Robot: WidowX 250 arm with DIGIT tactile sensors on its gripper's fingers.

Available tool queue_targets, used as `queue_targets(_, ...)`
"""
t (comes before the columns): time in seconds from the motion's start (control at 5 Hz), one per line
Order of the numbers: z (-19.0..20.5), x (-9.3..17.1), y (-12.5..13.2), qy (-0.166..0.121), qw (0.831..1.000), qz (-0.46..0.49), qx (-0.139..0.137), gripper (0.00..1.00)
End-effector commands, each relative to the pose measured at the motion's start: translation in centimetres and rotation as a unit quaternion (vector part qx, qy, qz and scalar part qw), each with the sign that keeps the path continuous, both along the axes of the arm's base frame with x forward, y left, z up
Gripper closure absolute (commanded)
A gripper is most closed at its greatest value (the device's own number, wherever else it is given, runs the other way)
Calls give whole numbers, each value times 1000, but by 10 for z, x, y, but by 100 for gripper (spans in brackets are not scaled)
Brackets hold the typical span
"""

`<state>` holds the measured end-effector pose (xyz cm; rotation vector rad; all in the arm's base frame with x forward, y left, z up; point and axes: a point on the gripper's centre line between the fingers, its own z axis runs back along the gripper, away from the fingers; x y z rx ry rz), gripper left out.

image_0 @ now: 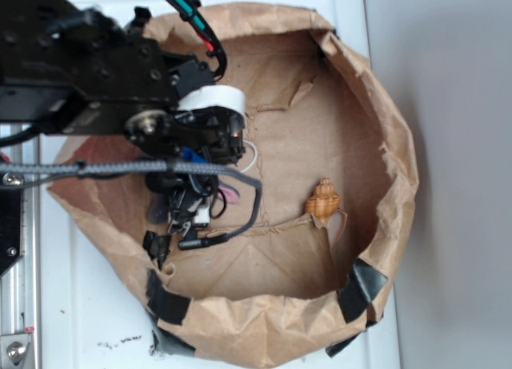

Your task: Grab the gray animal.

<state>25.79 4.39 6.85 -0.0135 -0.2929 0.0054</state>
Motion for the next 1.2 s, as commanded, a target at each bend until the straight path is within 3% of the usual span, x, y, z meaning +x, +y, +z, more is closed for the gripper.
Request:
queue_targets(0.0, -4, 19, 8, -11, 999, 26, 26, 0)
queue_targets(0.4, -19, 11, 8, -15, 998, 22, 61, 0)
queue_targets(0.6, -26, 1, 10, -17, 997, 20, 68, 100)
queue_targets(1.0, -15, -1, 10, -33, 997, 22, 70, 100)
